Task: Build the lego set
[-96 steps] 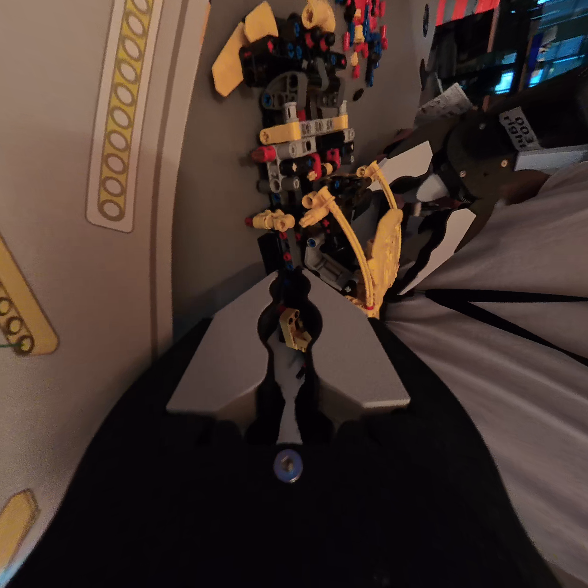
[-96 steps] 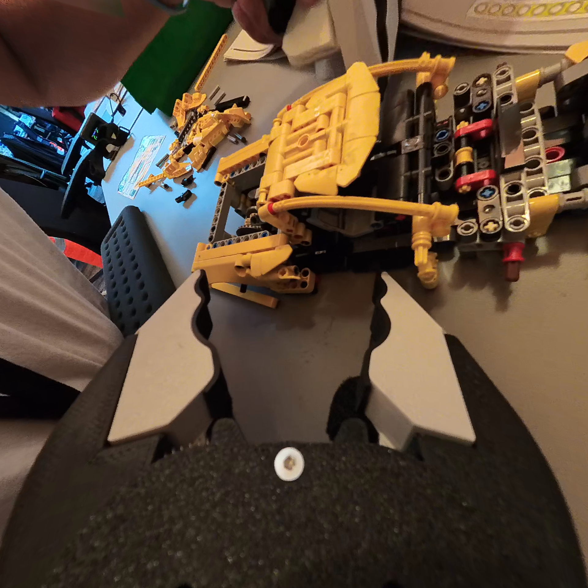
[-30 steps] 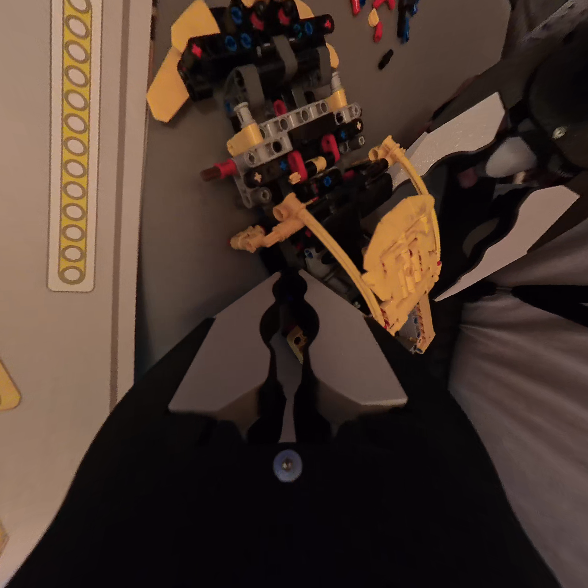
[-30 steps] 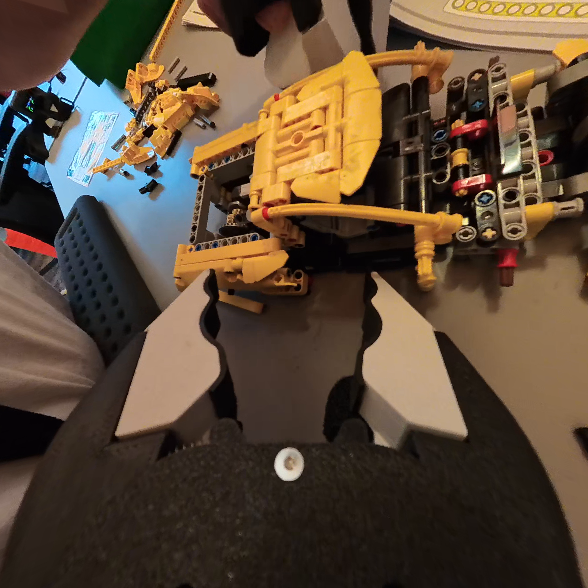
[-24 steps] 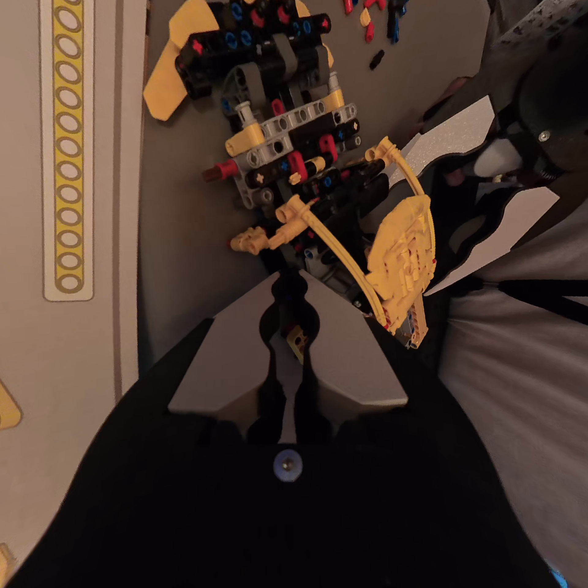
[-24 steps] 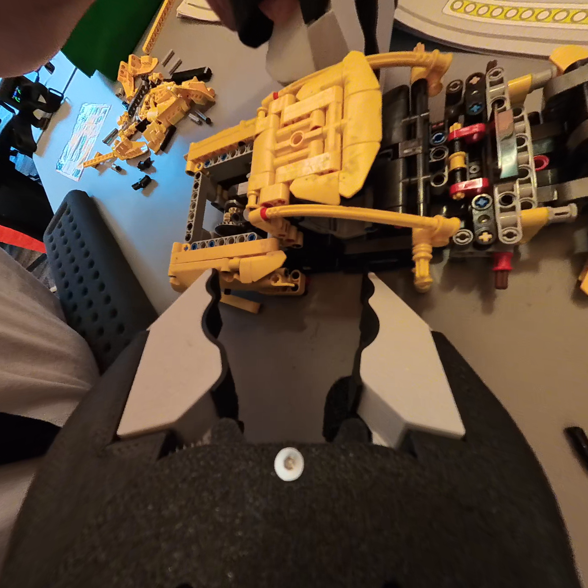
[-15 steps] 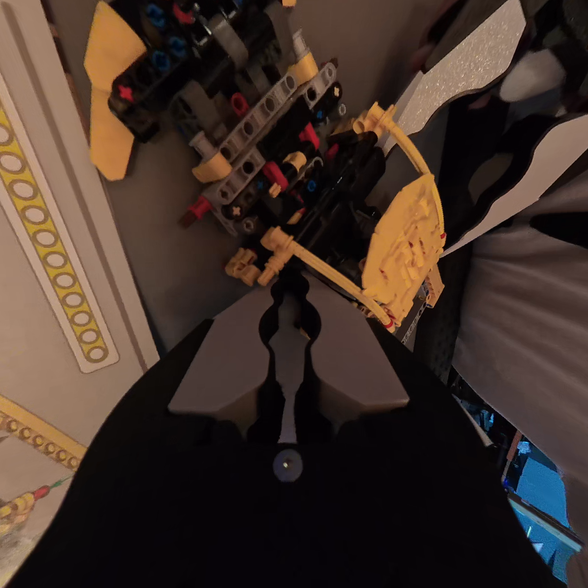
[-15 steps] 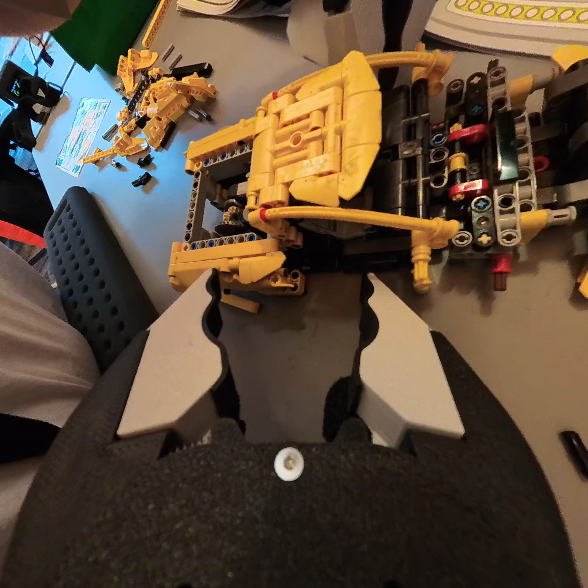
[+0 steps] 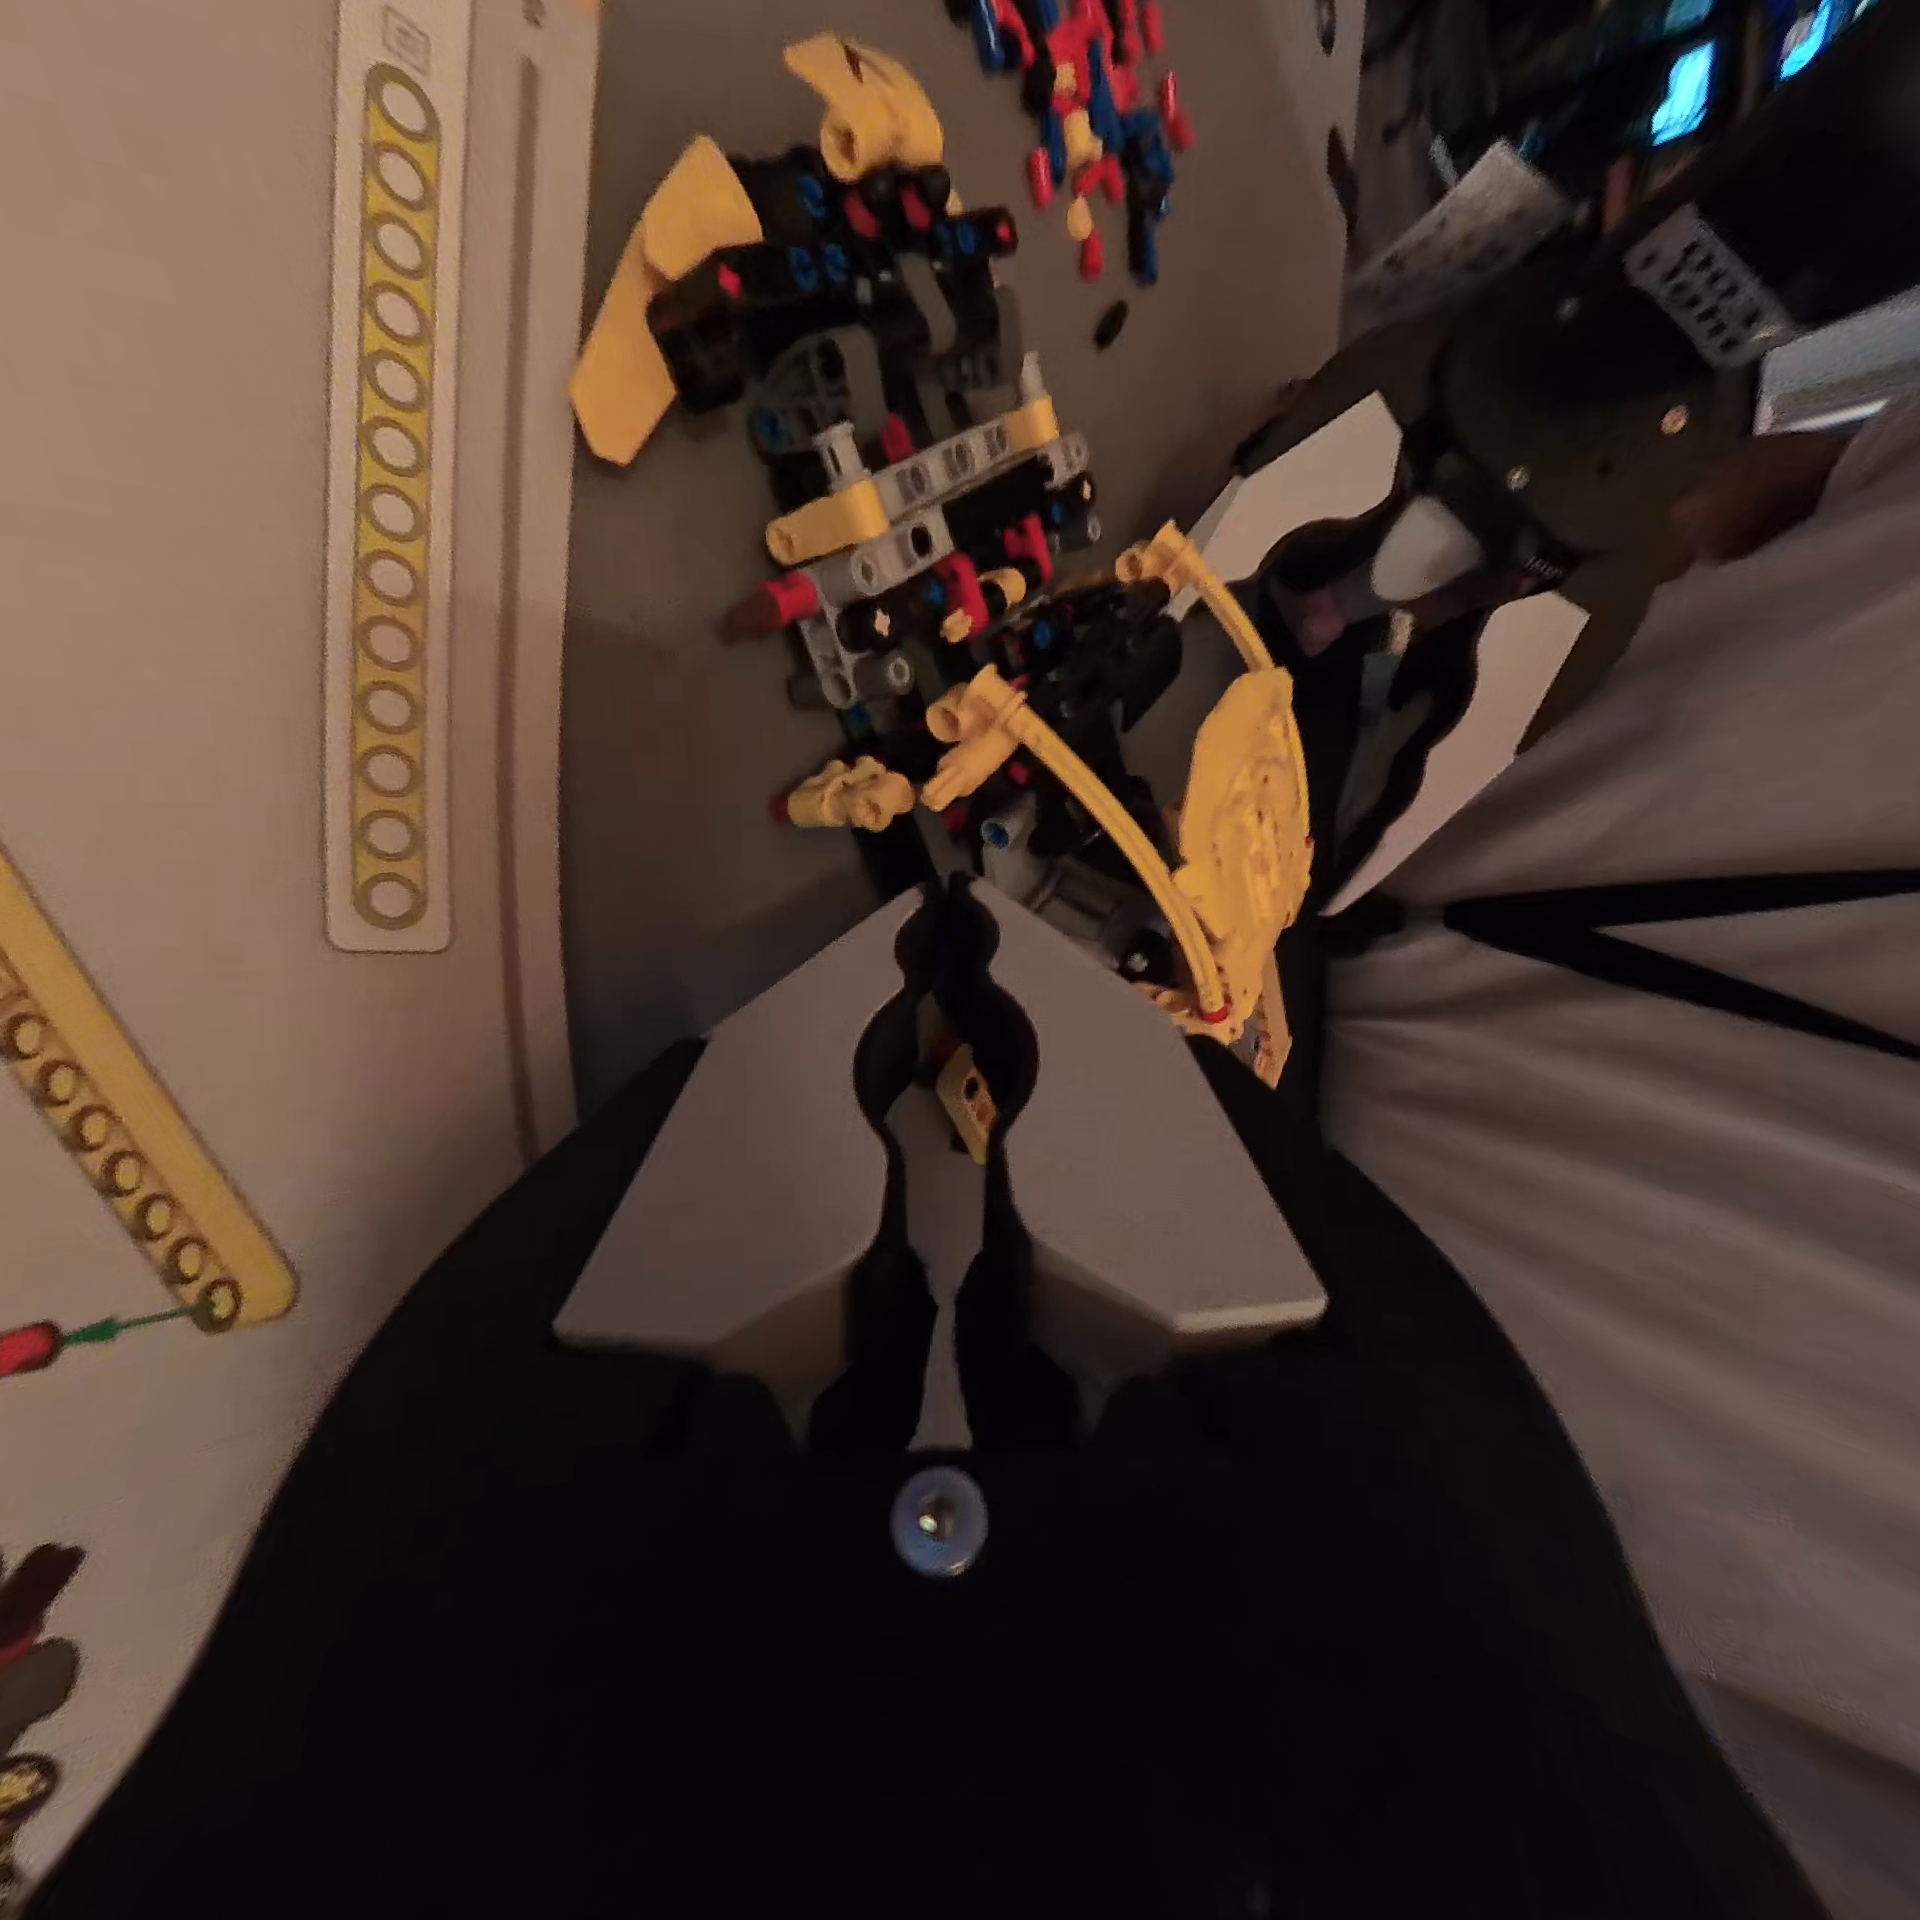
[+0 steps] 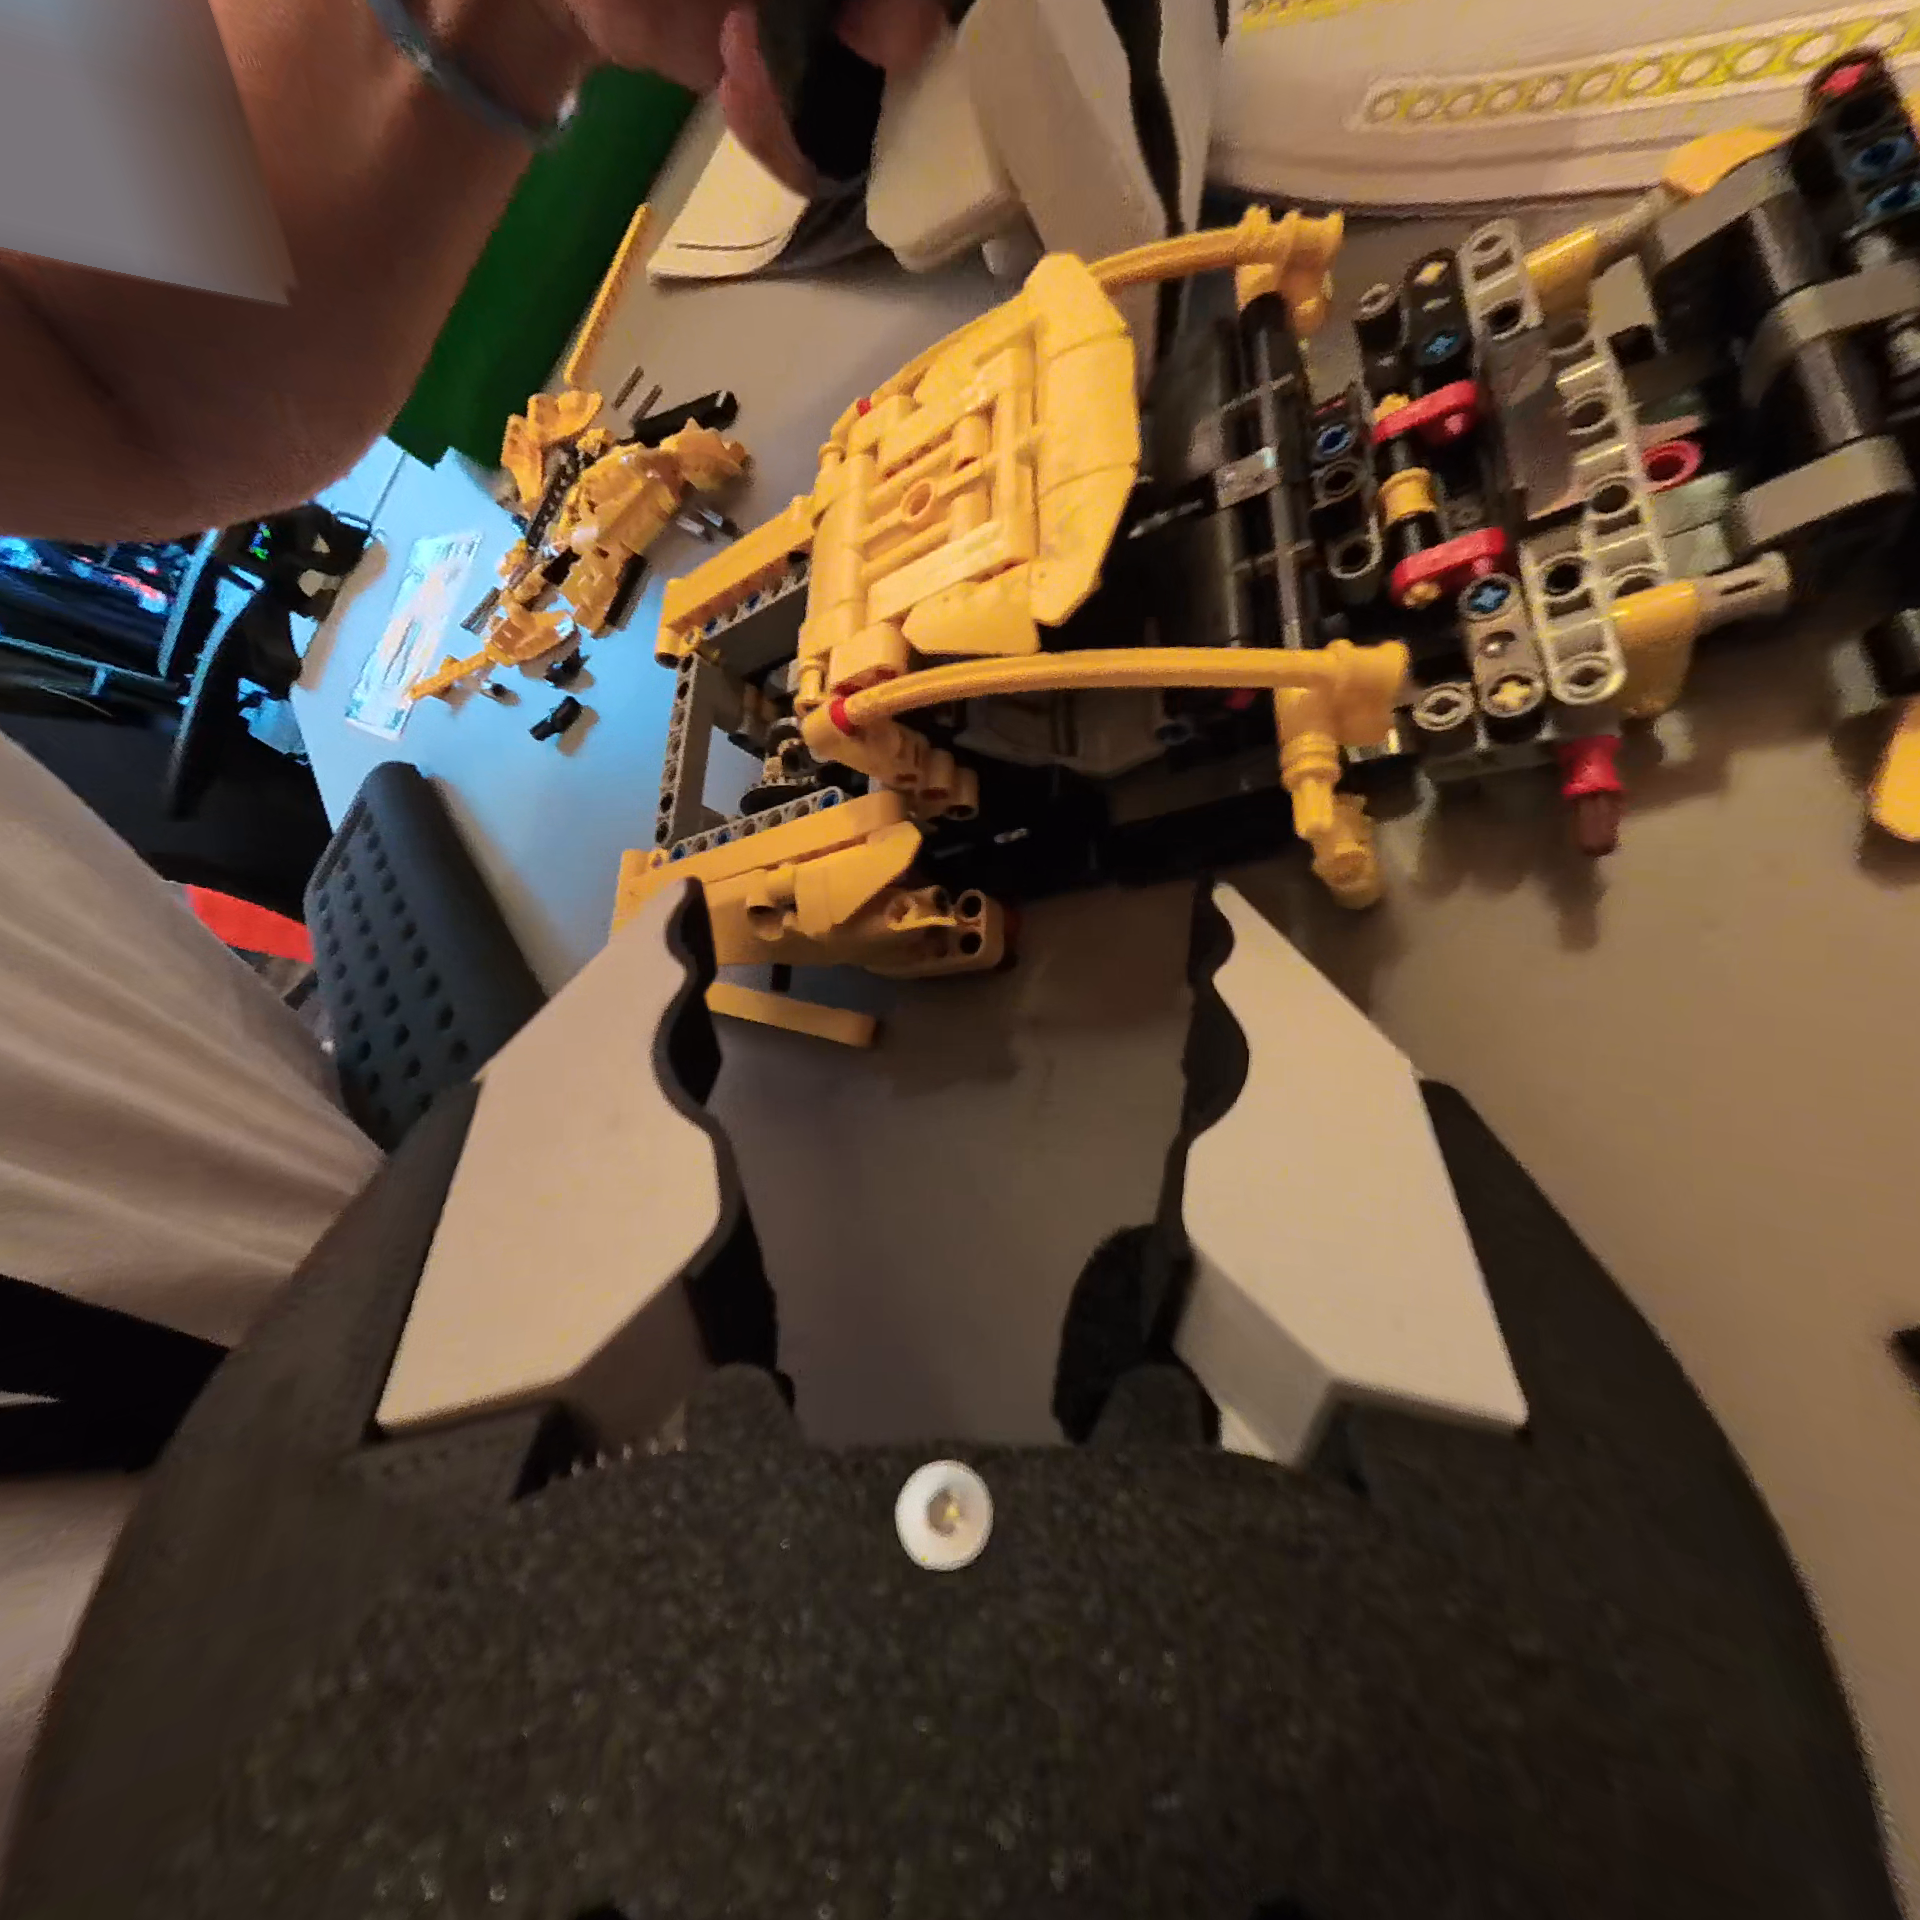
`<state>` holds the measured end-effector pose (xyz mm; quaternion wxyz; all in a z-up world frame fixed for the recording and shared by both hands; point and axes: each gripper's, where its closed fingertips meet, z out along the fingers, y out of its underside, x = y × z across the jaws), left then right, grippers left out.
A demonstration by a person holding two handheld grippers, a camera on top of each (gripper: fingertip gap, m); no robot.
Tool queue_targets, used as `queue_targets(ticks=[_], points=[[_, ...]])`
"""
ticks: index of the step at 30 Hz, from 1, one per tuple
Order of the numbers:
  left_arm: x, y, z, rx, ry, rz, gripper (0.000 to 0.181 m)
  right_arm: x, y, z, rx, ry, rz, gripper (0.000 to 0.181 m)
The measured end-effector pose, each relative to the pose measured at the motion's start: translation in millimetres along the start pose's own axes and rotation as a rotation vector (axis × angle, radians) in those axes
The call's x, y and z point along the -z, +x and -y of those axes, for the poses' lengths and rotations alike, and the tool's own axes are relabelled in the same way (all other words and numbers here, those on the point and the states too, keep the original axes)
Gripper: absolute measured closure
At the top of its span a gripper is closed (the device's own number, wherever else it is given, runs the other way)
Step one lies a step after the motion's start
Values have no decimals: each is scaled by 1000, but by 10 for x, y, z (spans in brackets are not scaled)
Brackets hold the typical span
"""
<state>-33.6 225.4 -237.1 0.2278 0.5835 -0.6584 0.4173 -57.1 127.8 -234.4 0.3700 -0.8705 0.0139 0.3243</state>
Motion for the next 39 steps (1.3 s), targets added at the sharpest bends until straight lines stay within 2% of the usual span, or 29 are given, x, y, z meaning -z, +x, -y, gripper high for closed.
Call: queue_targets(ticks=[7, 13, 21, 27, 30, 33, 39], points=[[-175, -18, -74, -30, -36, 58, 179, -70, 11, -2, 21, -9, -17, 88], [-195, -41, -52, -29, -10, 106, 176, -109, 24, 12, 55, -8, -60, 90], [-202, -50, -56, -78, -41, 267, 175, -170, 16, 45, 59, 102, -134, 87], [-211, -51, -55, -87, -81, 358, 175, -195, 21, 72, 28, 108, -175, 88], [-210, -50, -43, -48, -70, 364, 176, -164, 29, 84, -20, 123, -146, 92], [-207, -48, -42, -38, -63, 389, 177, -99, -21, 134, -88, 154, -50, 92], [-214, -45, -39, -9, -50, 390, 178, -149, -34, 152, -49, 159, -55, 94]])
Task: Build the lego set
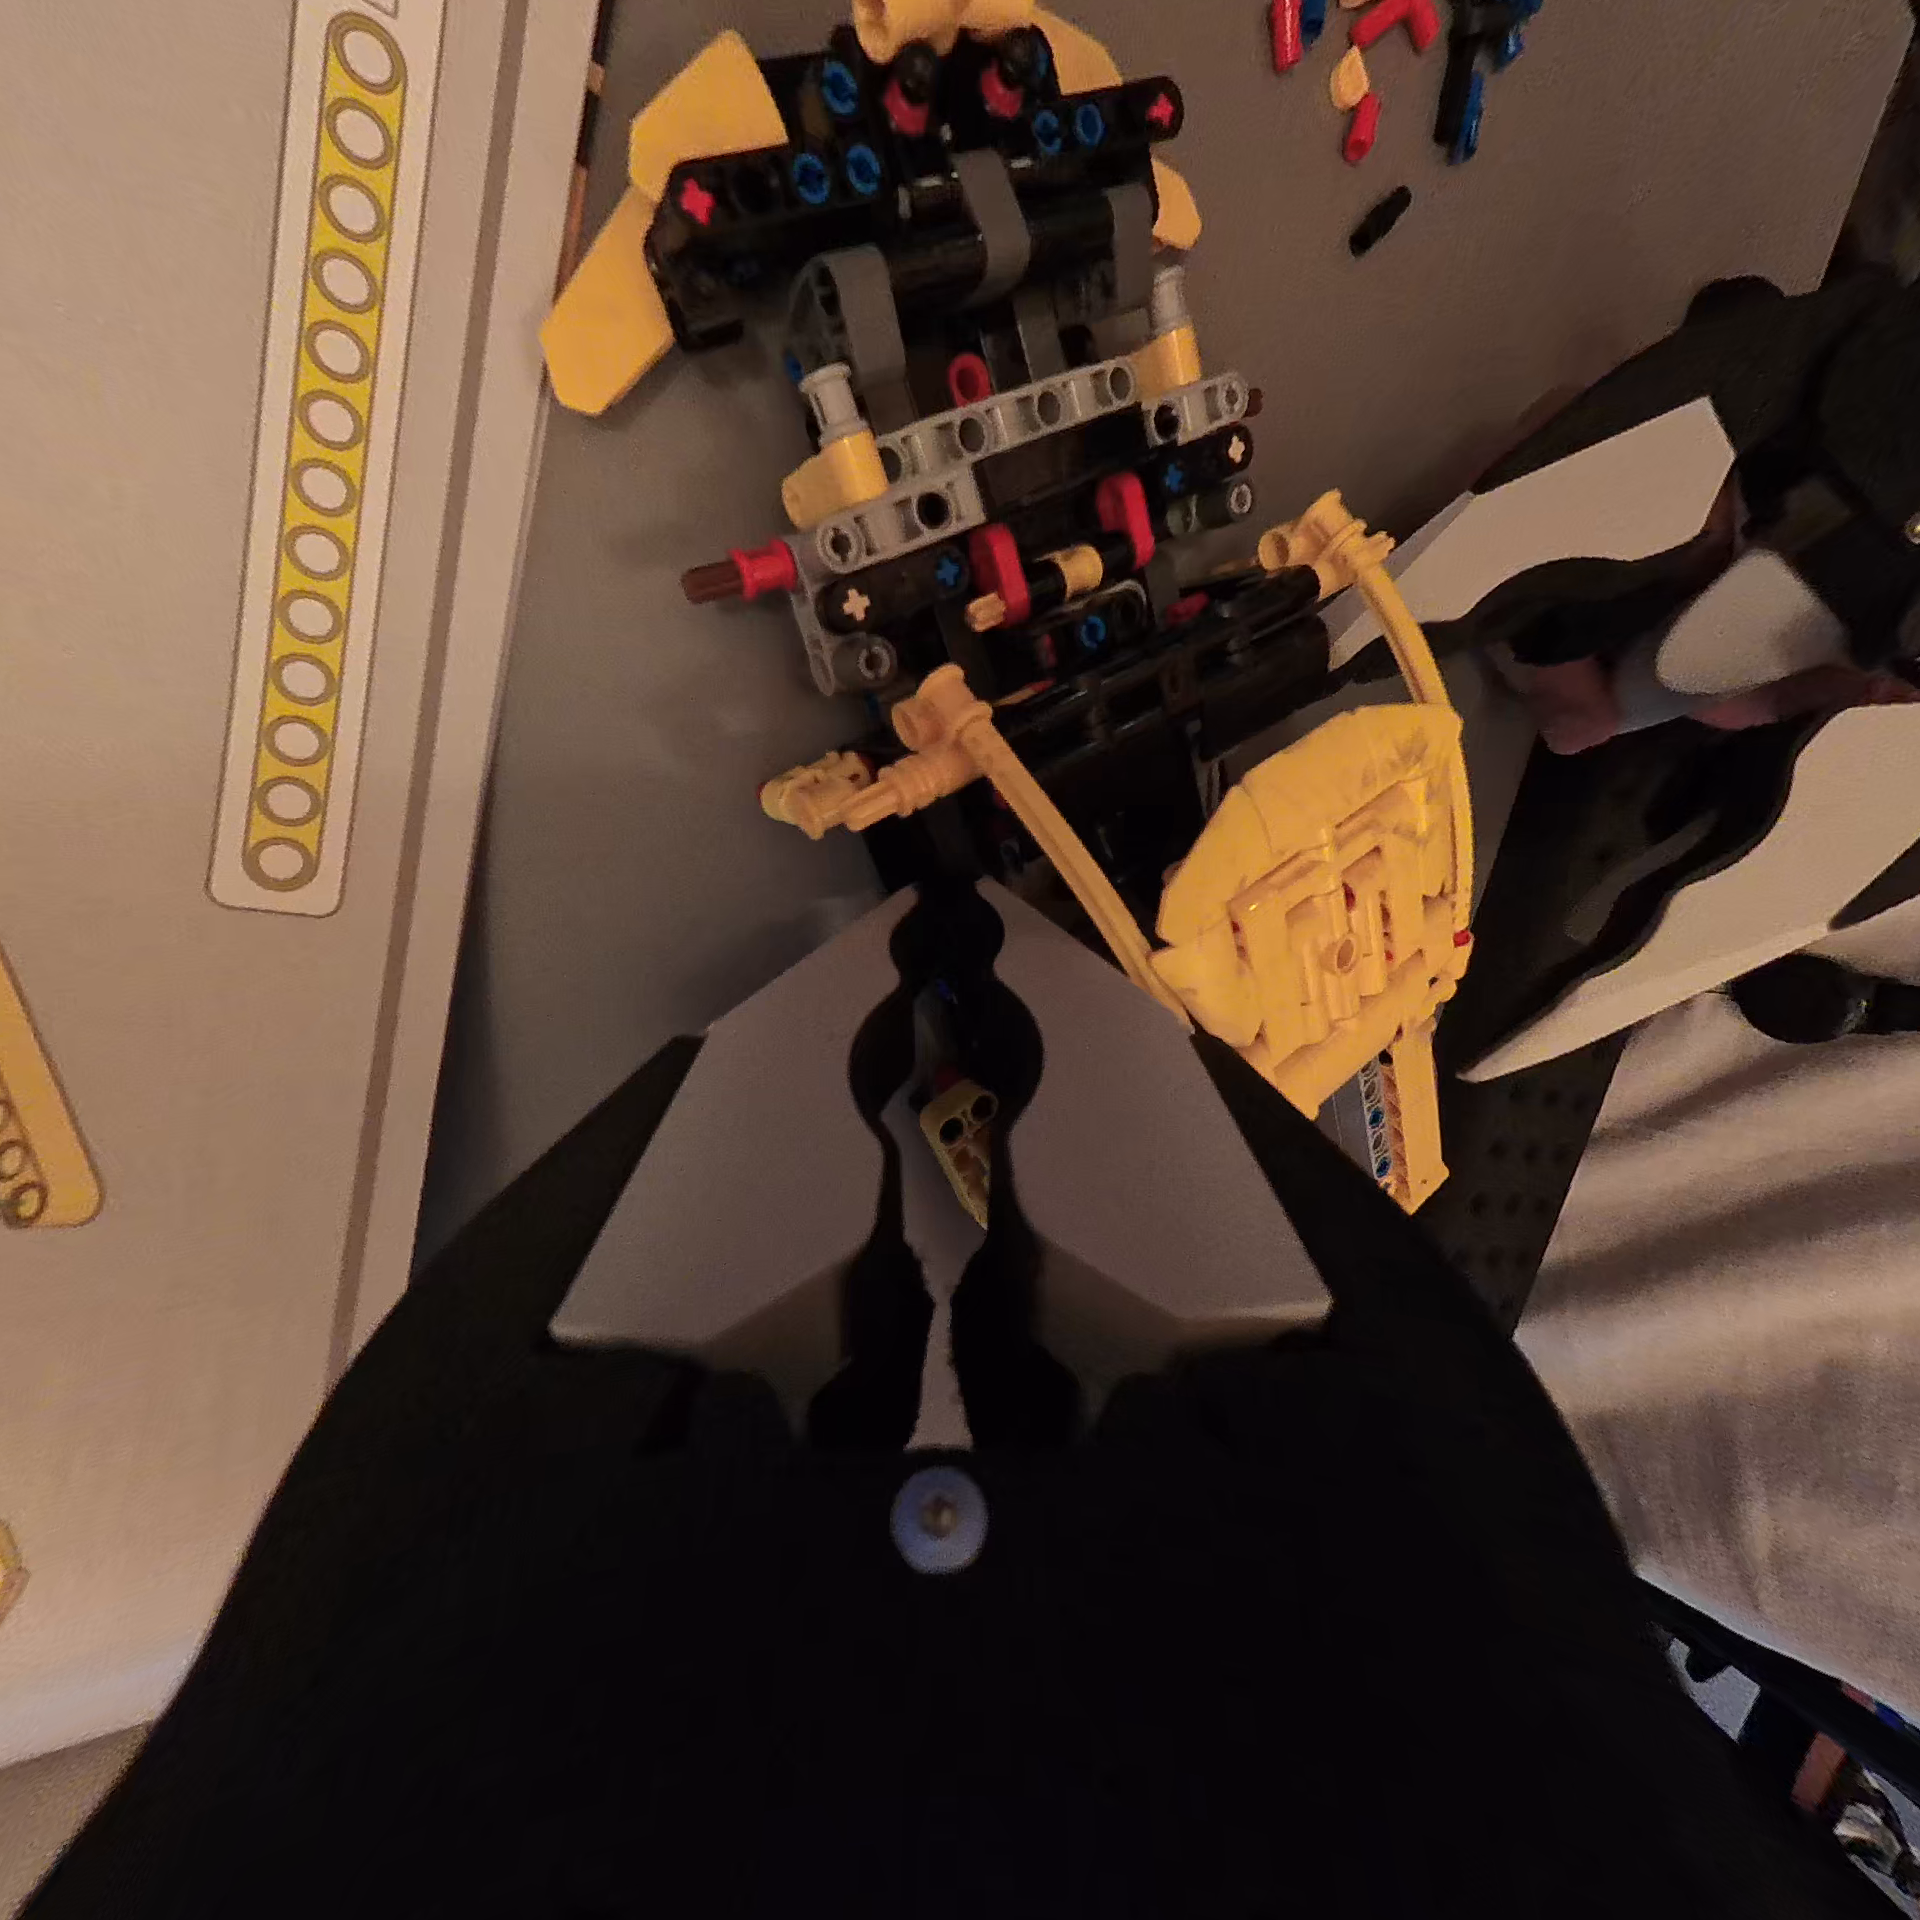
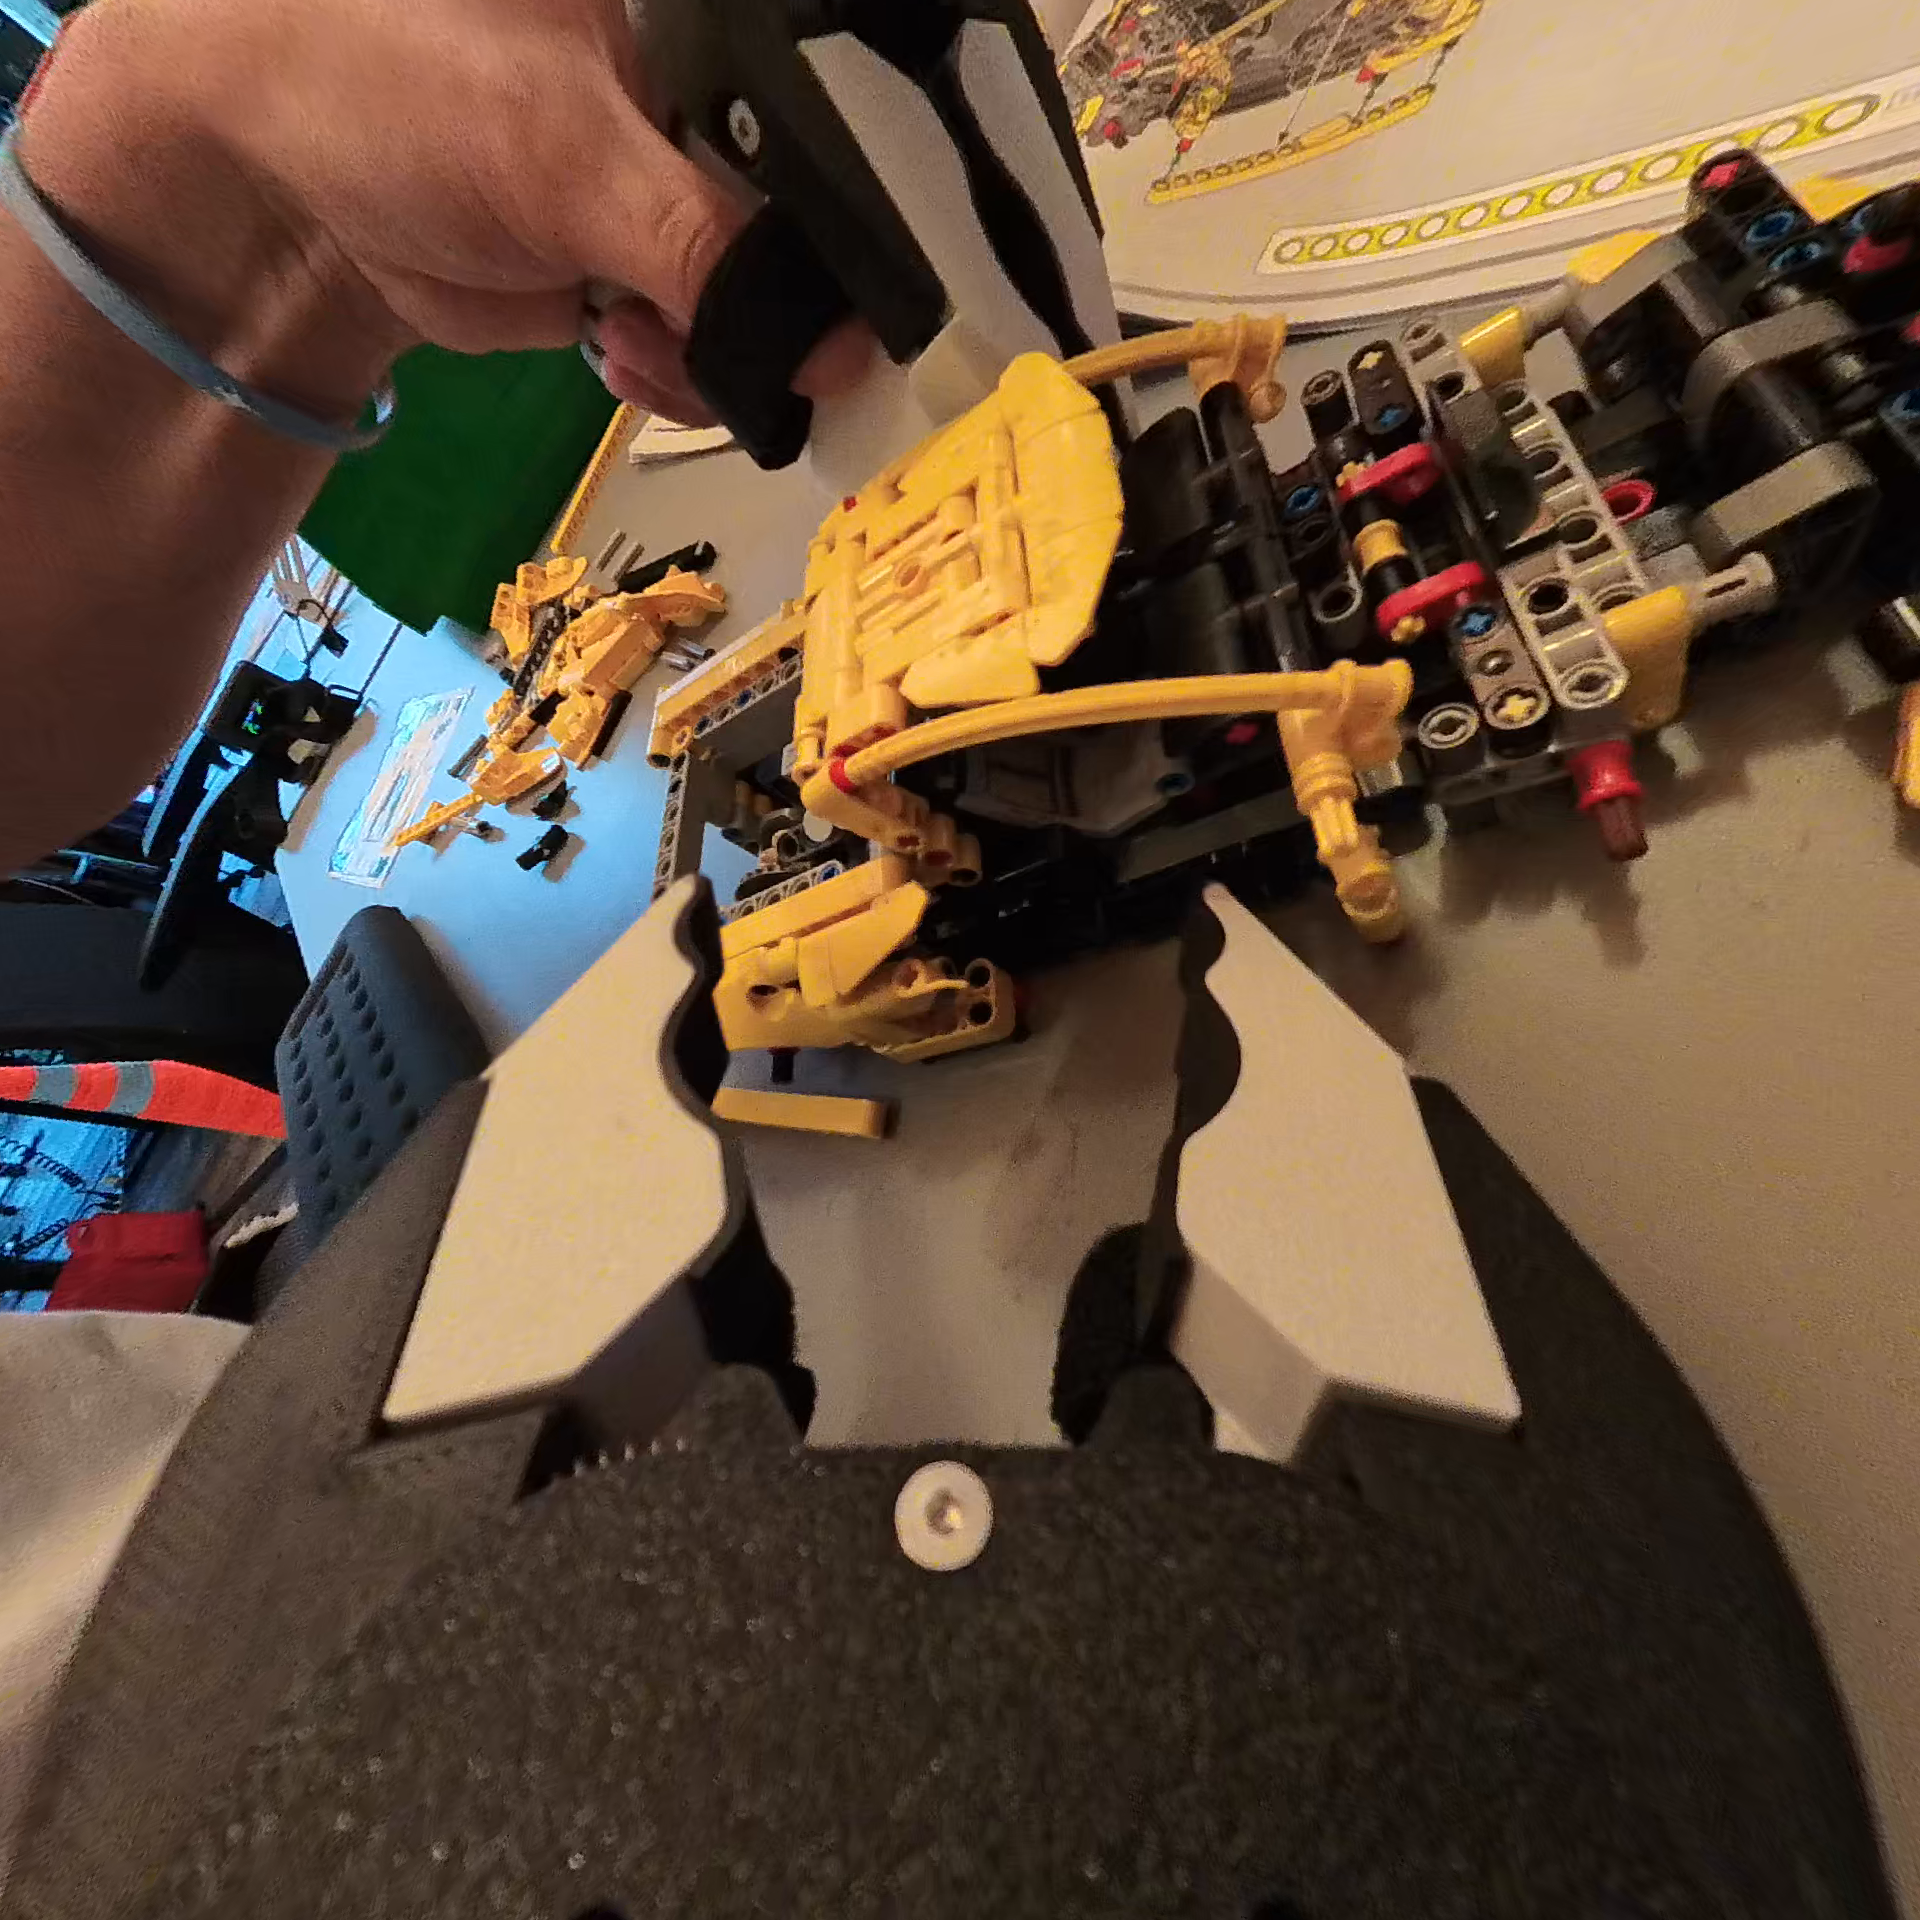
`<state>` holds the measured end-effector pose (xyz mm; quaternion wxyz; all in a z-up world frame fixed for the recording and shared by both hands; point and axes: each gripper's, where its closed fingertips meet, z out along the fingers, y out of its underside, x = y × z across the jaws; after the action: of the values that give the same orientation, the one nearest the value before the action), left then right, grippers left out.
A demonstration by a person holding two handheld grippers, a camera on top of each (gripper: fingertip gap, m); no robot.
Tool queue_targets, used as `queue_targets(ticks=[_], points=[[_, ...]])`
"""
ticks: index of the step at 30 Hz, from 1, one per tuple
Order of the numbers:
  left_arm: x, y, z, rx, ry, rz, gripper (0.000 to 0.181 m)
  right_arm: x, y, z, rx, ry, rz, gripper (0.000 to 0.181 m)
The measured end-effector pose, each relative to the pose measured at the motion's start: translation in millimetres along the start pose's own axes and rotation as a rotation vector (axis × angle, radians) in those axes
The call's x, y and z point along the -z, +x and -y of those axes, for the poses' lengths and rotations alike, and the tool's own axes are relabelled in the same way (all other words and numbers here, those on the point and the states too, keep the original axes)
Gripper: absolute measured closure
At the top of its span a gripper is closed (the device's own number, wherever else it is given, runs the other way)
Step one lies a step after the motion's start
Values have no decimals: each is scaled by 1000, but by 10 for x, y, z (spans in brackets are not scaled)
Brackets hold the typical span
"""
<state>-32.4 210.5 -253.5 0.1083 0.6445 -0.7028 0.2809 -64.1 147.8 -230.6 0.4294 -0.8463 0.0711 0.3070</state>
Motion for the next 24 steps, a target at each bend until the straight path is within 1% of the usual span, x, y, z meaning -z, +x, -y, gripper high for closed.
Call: queue_targets(ticks=[4, 7, 8, 10, 14, 15, 16, 17, 19, 21, 23, 24], points=[[-7, 3, 6, -18, 13, -3, 177, -10, 17, 14, -18, 14, -23, 98], [-12, 5, 16, -45, 18, -9, 177, -35, 96, 12, 1, 6, -133, 112], [-11, 2, 16, -61, 8, -4, 177, -47, 99, 8, 18, 4, -165, 111], [7, -23, 18, -97, -25, 16, 177, -75, 82, 15, -3, 9, -172, 111], [66, -118, 78, -137, -65, 44, 181, -198, -63, 13, -48, 3, -103, 110], [63, -118, 83, -139, -75, 26, 181, -256, -180, 7, -52, -1, -36, 117], [57, -114, 82, -137, -87, 7, 181, -311, -304, 4, -77, -2, 33, 109], [62, -123, 76, -136, -98, 3, 181, -338, -318, 36, -100, 24, 27, 110], [83, -140, 52, -137, -109, 4, 181, -367, -314, 25, -63, 4, 12, 113], [97, -149, 36, -149, -93, 4, 181, -355, -292, 28, -56, 4, 9, 112], [153, -190, 23, -151, -69, 21, 180, -341, -342, 20, -61, -4, 64, 111], [228, -206, 56, -143, -25, 32, 177, -324, -381, -7, -54, -33, 96, 107]])
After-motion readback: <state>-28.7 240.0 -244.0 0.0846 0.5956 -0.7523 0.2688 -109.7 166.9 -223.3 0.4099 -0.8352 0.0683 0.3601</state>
